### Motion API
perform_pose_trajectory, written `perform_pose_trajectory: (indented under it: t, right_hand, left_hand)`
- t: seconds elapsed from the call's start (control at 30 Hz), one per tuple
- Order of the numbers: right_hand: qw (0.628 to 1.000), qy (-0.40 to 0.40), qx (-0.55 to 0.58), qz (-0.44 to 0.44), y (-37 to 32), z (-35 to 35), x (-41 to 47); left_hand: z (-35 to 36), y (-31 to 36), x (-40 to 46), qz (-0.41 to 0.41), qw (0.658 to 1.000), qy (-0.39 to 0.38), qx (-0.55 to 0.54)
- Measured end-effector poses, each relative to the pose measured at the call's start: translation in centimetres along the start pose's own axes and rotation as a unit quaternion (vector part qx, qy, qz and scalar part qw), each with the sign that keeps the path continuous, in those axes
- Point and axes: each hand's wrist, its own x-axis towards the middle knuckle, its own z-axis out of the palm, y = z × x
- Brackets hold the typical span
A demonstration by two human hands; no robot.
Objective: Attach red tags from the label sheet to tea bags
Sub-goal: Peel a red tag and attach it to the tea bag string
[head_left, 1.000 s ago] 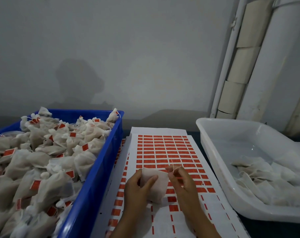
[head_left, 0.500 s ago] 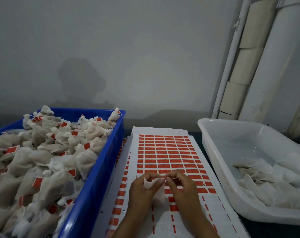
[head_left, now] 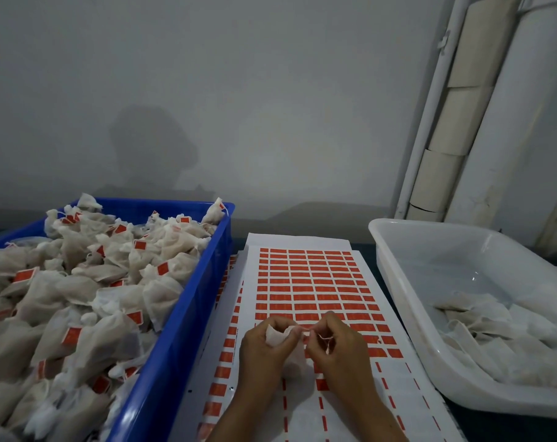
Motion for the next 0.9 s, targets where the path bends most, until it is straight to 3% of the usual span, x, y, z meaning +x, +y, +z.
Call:
perform_pose_trajectory:
  t: [0.2, 0.4, 0.6, 0.77, 0.9]
  right_hand:
    - [0.999, 0.026, -0.004, 0.031, 0.4, -0.2, 0.2]
    - [0.996, 0.044, 0.003, 0.071, 0.6, -0.7, 0.5]
    - [0.996, -0.003, 0.027, 0.088, 1.2, -0.3, 0.0]
    - [0.993, 0.026, 0.011, 0.119, 1.0, -0.4, 0.5]
    - [0.99, 0.028, 0.01, 0.137, 0.8, -0.2, 0.5]
  left_hand:
    - [0.0, 0.1, 0.5, -0.023, 0.997, 0.066, 0.014]
    - [-0.5, 0.1, 1.0, -0.002, 0.998, 0.064, 0.012]
    - [-0.8, -0.2, 1.3, 0.011, 0.999, 0.045, 0.011]
    - [-0.5, -0.3, 0.8, 0.028, 0.999, 0.02, 0.029]
    - [-0.6, -0.2, 0.9, 0.032, 0.998, 0.042, 0.017]
